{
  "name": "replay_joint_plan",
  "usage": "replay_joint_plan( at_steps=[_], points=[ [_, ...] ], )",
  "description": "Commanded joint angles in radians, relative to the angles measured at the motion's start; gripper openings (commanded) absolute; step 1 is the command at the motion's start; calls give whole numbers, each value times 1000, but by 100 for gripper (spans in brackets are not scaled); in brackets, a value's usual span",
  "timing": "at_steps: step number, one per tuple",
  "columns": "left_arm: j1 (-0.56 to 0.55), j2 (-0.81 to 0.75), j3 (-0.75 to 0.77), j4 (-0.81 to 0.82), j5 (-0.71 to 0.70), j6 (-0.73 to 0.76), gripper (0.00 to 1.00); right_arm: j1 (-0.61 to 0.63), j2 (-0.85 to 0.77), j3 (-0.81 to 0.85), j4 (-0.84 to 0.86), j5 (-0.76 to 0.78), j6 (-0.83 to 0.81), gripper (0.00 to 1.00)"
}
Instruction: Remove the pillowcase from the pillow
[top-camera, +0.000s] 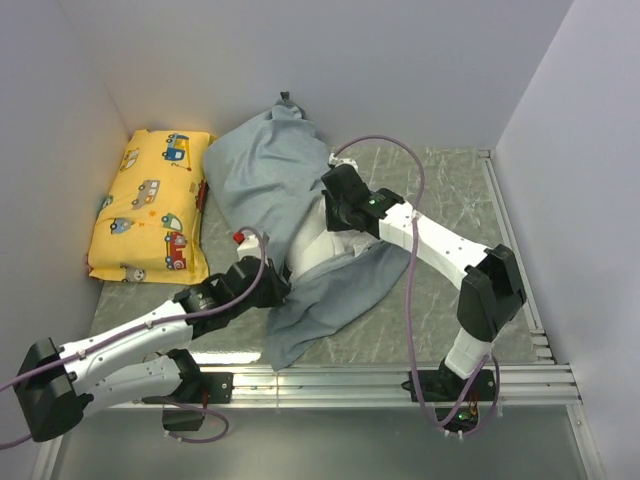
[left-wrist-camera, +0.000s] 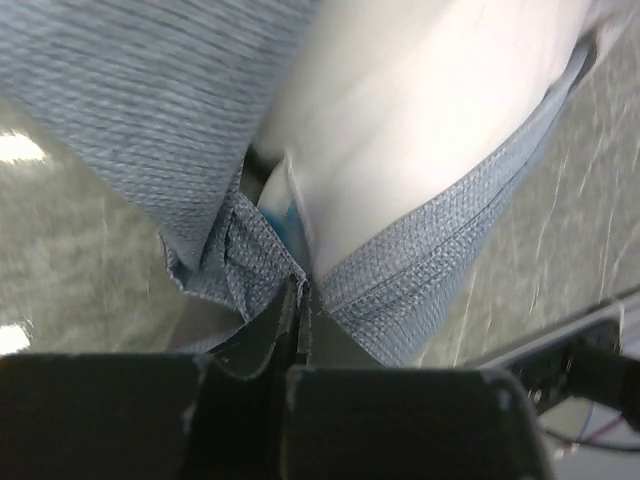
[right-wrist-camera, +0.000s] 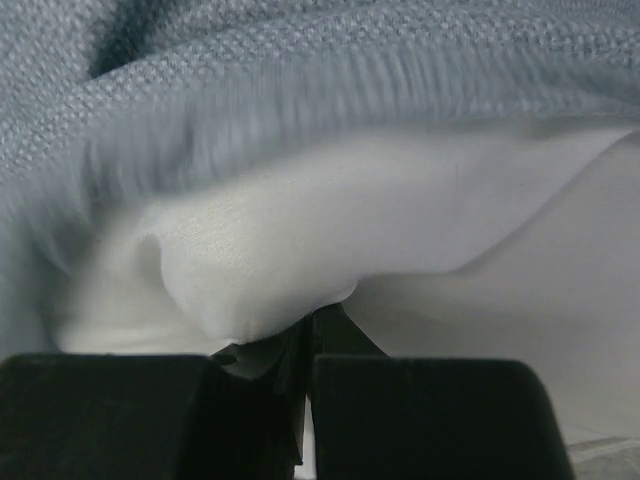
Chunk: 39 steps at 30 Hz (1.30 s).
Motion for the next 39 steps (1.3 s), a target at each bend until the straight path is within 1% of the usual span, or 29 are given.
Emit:
replay_joint_plan(
  at_steps=[1, 3, 4, 5, 8, 11, 12, 13, 15, 16, 17, 18, 19, 21, 22, 23, 25, 26, 29, 30, 31, 32, 33, 34, 35, 36, 37, 38, 39],
  points=[
    [-58, -26, -109, 21, 181, -32, 0, -50, 52, 117, 124, 83, 22, 0],
    [-114, -20, -148, 52, 193, -60, 1, -50, 88, 186, 104, 83, 28, 0],
    [-131, -5, -179, 96, 201, -66, 0, -47, 101, 209, 86, 93, 28, 0],
    [-149, 11, -188, 109, 204, -85, 0, -48, 121, 249, 75, 96, 31, 0],
    [-229, 86, -202, 161, 178, -117, 0, -50, 140, 294, 55, 94, 34, 0],
    [-253, 167, -203, 198, 145, -151, 1, -50, 132, 305, 47, 77, 37, 0],
    [-256, 182, -196, 193, 122, -161, 0, -50, 125, 305, 38, 79, 37, 0],
    [-256, 193, -193, 183, 67, -178, 1, -48, 97, 300, 30, 73, 38, 0],
    [-253, 173, -184, 158, 5, -223, 1, -48, 48, 248, 39, 59, 35, 0],
    [-249, 141, -176, 147, -27, -236, 1, -50, -13, 224, 47, 59, 34, 0],
    [-225, 124, -164, 138, -85, -250, 1, -51, -50, 173, 49, 56, 37, 0],
    [-206, 94, -139, 112, -108, -258, 1, -51, -88, 142, 56, 42, 40, 0],
    [-185, 80, -130, 109, -134, -266, 1, -54, -163, 113, 73, 37, 41, 0],
    [-110, 52, -111, 119, -179, -269, 1, -74, -234, 32, 82, 5, 49, 0],
    [-79, 32, -108, 129, -182, -269, 1, -86, -292, -9, 82, -10, 52, 0],
    [-15, 23, -104, 138, -184, -266, 1, -123, -321, -31, 84, -24, 55, 0],
    [55, 3, -95, 140, -197, -257, 1, -162, -393, -94, 87, -56, 63, 0],
    [113, -5, -91, 144, -210, -257, 0, -189, -412, -112, 89, -61, 63, 0],
    [191, 8, -107, 247, -188, -252, 1, -284, -452, -145, 70, -90, 66, 0],
    [191, 29, -104, 289, -153, -244, 1, -306, -457, -146, 64, -91, 69, 0],
    [191, 93, -93, 328, -132, -221, 1, -353, -464, -152, 66, -96, 71, 0],
    [161, 135, -75, 383, -124, -221, 1, -373, -464, -152, 66, -108, 72, 0],
    [127, 217, -31, 397, -133, -218, 0, -396, -460, -148, 63, -113, 75, 0],
    [80, 259, 0, 405, -188, -214, 1, -422, -443, -137, 58, -111, 75, 0],
    [-24, 305, 77, 411, -228, -204, 0, -433, -432, -131, 55, -101, 74, 0],
    [-73, 404, 123, 403, -254, -200, 1, -442, -419, -123, 56, -104, 71, 0],
    [-116, 457, 172, 390, -283, -207, 1, -455, -387, -105, 58, -110, 63, 0],
    [-187, 506, 251, 388, -282, -212, 1, -458, -368, -88, 53, -110, 61, 0],
    [-216, 552, 281, 429, -273, -212, 1, -458, -348, -74, 47, -107, 58, 0]
  ],
)
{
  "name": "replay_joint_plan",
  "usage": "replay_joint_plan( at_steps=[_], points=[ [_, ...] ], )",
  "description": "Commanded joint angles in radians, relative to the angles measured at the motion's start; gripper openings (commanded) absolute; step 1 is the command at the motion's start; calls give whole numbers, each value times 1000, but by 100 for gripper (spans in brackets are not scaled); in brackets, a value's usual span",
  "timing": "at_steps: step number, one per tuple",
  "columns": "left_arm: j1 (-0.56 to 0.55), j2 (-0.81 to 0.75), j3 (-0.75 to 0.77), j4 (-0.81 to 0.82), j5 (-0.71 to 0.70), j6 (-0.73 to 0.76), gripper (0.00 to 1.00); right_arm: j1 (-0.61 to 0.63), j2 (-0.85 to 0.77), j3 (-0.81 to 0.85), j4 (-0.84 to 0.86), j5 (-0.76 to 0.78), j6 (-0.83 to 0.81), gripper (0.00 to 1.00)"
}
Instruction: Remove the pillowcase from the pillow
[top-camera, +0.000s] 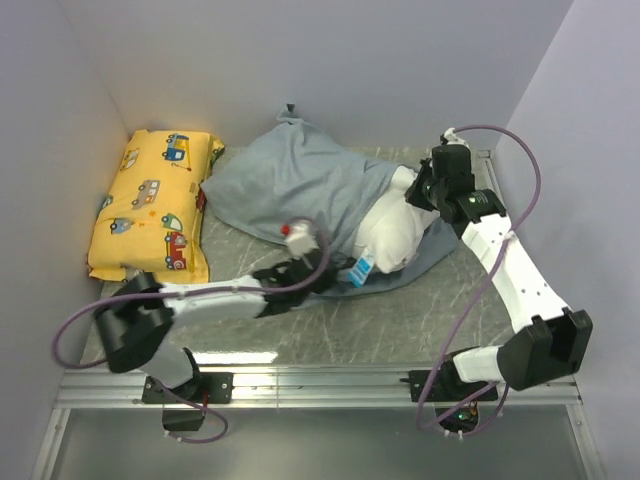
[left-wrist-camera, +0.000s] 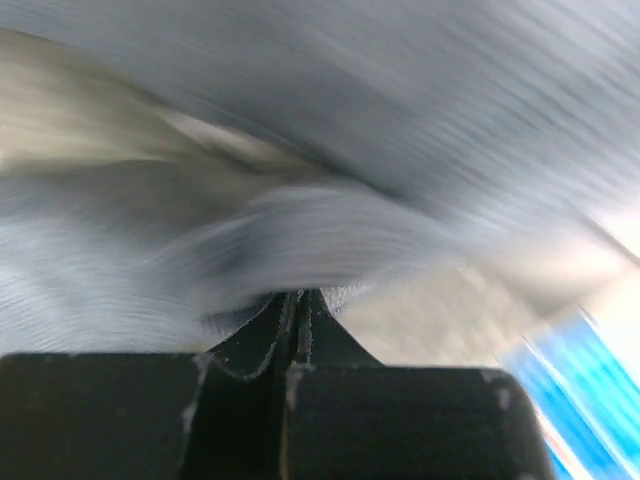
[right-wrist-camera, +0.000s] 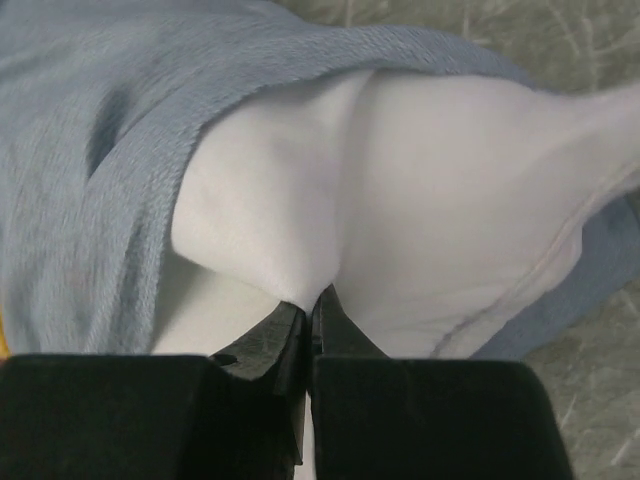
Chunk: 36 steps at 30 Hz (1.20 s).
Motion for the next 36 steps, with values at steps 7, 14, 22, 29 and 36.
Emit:
replay_joint_plan(
  at_steps=[7, 14, 22, 29, 36],
  points=[
    [-242, 266, 342, 98, -27, 130, 12, -38, 106, 133, 41, 54, -32, 8],
    [-192, 39, 349, -132, -156, 196, 64, -64, 43, 64, 66, -1, -44, 56],
    [75, -178, 246, -195, -72, 271, 76, -26, -68, -27, 69, -78, -61, 72],
    [259, 17, 424, -183, 126, 425, 89, 127, -237, -180, 69, 68, -32, 75],
    [268, 195, 572, -258, 87, 452, 79, 167, -368, -406, 127, 159, 20, 81]
  ],
)
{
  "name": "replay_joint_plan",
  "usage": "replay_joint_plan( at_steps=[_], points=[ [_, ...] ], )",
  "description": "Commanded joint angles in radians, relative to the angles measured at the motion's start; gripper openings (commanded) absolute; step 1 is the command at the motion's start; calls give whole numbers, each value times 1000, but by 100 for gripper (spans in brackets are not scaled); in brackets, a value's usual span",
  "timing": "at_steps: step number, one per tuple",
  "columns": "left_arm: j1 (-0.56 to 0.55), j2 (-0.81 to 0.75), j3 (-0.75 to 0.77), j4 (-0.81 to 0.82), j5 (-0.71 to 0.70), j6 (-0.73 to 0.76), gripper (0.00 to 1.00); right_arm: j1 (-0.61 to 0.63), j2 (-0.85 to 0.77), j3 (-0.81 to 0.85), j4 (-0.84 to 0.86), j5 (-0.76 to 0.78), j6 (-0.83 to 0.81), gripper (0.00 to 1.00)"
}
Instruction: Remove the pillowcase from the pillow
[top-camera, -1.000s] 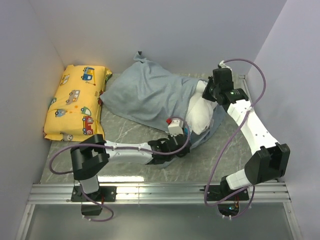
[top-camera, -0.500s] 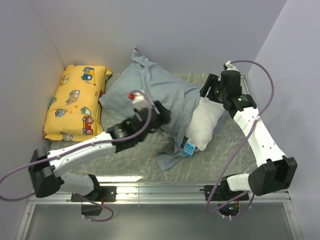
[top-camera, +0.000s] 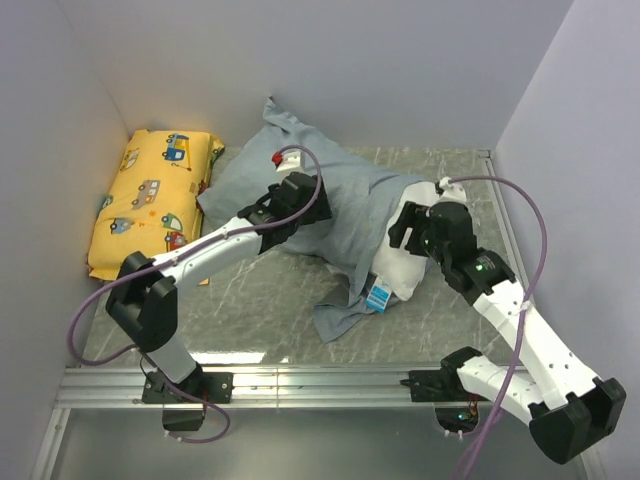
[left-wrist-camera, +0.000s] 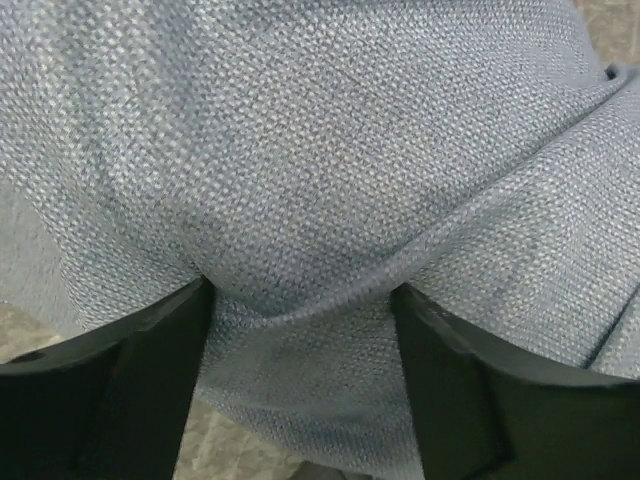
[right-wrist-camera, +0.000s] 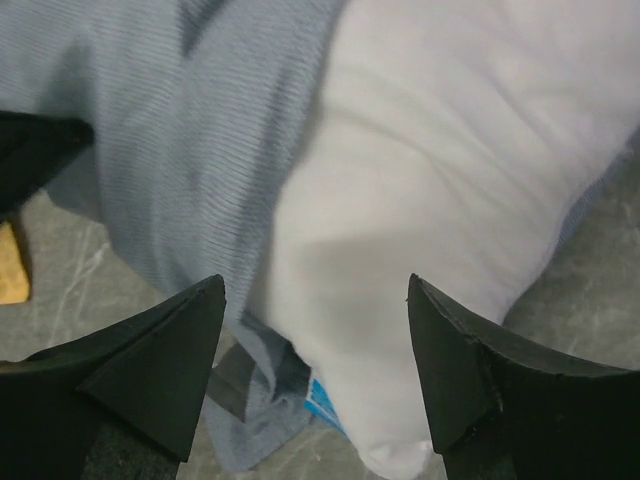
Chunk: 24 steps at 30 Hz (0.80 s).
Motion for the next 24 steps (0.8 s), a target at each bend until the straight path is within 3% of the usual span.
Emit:
replay_joint_plan(
  at_steps=[1, 4, 5, 7, 8, 10, 11, 12, 14, 24],
  points=[
    [10, 31, 106, -41, 2, 45, 76, 10, -7, -75, 66, 65, 37, 81],
    [22, 54, 123, -49, -3, 41, 58, 15, 16, -135, 142, 39, 49, 86],
    [25, 57, 132, -53, -5, 41, 44, 15, 30, -143, 159, 27, 51, 87],
    [33, 68, 141, -58, -3, 45, 28, 16, 90, -157, 202, 29, 53, 89],
    [36, 71, 155, -68, -3, 48, 12, 13, 114, -152, 207, 44, 54, 89],
    [60, 86, 175, -87, -3, 59, 1, 1, 180, -122, 202, 46, 48, 76],
    [69, 94, 196, -94, 0, 62, 0, -22, 194, -109, 195, 43, 48, 39],
    [83, 97, 204, -102, 1, 68, 0, -36, 193, -91, 187, 46, 46, 22],
    [135, 99, 224, -110, 12, 73, 1, -82, 173, -74, 153, 58, 39, 0],
    [494, 45, 258, -167, 29, 35, 0, -325, -8, 72, -61, 171, -18, 0]
  ],
)
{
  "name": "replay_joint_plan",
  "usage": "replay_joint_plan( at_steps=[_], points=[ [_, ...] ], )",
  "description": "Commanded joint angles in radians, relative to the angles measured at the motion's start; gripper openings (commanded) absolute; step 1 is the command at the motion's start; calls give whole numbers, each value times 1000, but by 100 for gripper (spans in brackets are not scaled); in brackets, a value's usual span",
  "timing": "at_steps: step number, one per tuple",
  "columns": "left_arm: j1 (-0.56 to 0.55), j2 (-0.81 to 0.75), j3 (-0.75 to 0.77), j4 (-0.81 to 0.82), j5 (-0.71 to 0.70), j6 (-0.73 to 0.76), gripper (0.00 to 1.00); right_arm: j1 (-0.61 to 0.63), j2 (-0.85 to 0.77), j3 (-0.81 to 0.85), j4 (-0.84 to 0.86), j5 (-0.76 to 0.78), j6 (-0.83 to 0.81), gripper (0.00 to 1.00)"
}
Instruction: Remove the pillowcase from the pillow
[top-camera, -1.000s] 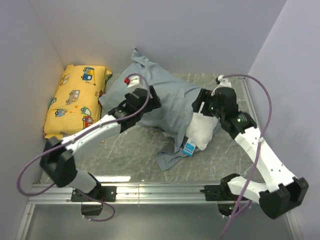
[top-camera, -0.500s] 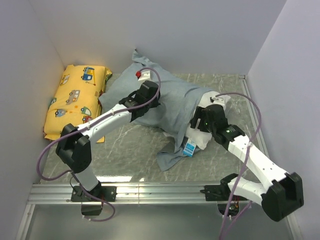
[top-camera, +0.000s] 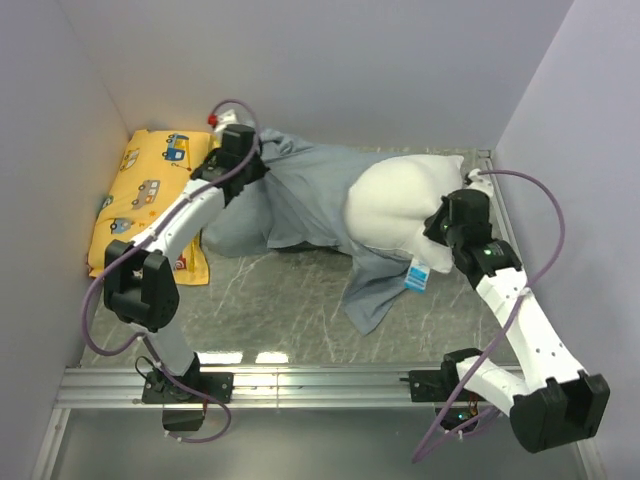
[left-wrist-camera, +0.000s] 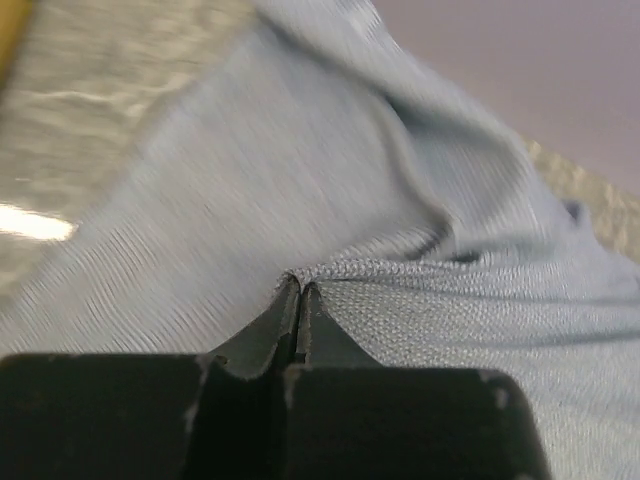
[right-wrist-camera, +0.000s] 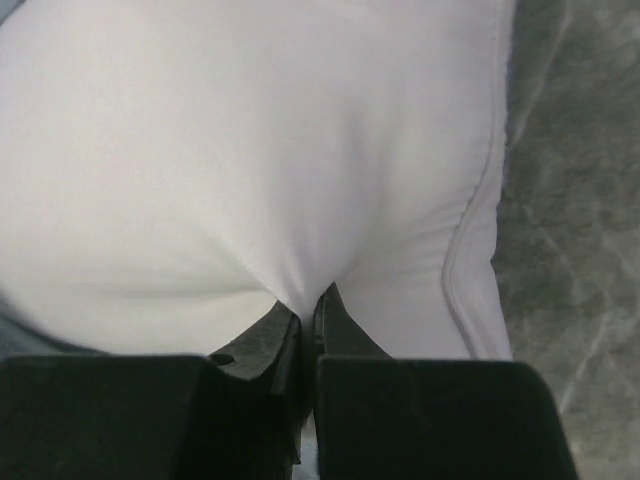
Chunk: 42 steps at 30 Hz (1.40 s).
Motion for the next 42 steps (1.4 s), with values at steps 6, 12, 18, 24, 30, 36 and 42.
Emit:
replay_joint_plan(
  at_steps=[6, 12, 18, 24, 30, 36, 42],
  points=[
    [215, -102, -135, 31, 12, -37, 1, -191, -86, 78, -85, 93, -33, 0],
    [31, -159, -355, 150, 10, -140, 0, -50, -90, 136, -101, 127, -45, 51],
    [-79, -219, -577, 284, 44, -232, 1, 180, 28, 300, -171, 231, -89, 80],
    [-170, -283, -662, 318, 15, -266, 1, 282, 196, 245, -116, 221, -74, 85],
    [-242, -378, -747, 320, -17, -310, 1, 282, 391, 138, 30, 192, -37, 88],
    [-262, -510, -713, 194, -135, -278, 1, 279, 385, -48, 197, 167, 10, 1],
    [-258, -515, -449, 98, -259, -149, 64, 268, 362, -160, 263, 146, 29, 0]
  ],
)
